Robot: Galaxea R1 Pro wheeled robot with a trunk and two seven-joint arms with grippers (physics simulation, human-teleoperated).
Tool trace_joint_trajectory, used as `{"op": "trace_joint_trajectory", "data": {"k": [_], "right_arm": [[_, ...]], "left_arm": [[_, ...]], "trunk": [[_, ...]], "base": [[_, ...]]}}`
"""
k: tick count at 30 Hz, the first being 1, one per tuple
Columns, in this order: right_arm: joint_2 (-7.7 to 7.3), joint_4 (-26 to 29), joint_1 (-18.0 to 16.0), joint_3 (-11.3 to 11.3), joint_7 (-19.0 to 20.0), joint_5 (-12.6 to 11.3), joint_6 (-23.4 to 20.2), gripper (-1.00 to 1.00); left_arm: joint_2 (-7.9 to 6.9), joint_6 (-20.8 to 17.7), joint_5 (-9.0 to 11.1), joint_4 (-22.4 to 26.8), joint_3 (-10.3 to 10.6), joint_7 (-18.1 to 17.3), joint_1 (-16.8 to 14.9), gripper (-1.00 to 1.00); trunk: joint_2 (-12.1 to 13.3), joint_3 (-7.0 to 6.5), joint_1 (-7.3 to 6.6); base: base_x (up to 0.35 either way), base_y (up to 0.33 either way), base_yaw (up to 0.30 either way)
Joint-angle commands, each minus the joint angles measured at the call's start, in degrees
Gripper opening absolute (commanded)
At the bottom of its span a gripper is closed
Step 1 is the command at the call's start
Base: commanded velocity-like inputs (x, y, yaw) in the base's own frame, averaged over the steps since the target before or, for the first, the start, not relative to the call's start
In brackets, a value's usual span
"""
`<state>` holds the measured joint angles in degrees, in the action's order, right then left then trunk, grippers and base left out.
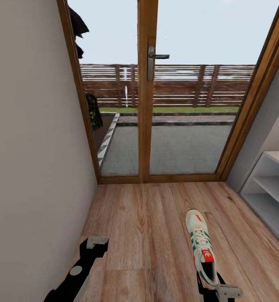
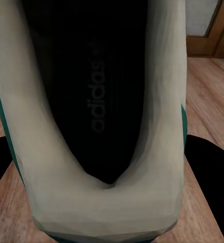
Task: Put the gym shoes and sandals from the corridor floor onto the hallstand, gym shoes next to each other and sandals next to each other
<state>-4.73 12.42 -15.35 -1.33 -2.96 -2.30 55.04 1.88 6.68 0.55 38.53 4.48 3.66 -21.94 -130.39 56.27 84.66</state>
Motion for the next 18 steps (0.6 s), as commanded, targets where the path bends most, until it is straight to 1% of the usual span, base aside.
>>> {"op": "trace_joint_trajectory", "data": {"k": [1,4,10,18], "right_arm": [[-0.01,-0.04,-0.03,-0.16,-0.02,-0.23,0.13,-1.0],[0.02,-0.07,-0.03,-0.16,-0.02,-0.23,0.12,-1.0],[0.02,-0.06,-0.03,-0.16,-0.02,-0.24,0.15,-1.0],[0.04,-0.09,-0.03,-0.16,-0.02,-0.23,0.16,-1.0]], "left_arm": [[-0.03,0.18,0.06,-0.03,0.22,0.38,-0.03,1.0],[-0.03,0.18,0.06,-0.03,0.22,0.38,-0.03,1.0],[-0.03,0.18,0.06,-0.03,0.25,0.38,-0.03,1.0],[-0.03,0.18,0.06,-0.03,0.26,0.38,-0.03,1.0]], "trunk": [[-0.02,0.05,-0.01],[-0.02,0.05,-0.01],[-0.02,0.05,-0.01],[-0.02,0.05,-0.01]], "base": [[0.008,0.007,0.0],[0.003,0.003,0.0],[0.099,0.08,0.0],[0.018,0.013,0.0]]}}
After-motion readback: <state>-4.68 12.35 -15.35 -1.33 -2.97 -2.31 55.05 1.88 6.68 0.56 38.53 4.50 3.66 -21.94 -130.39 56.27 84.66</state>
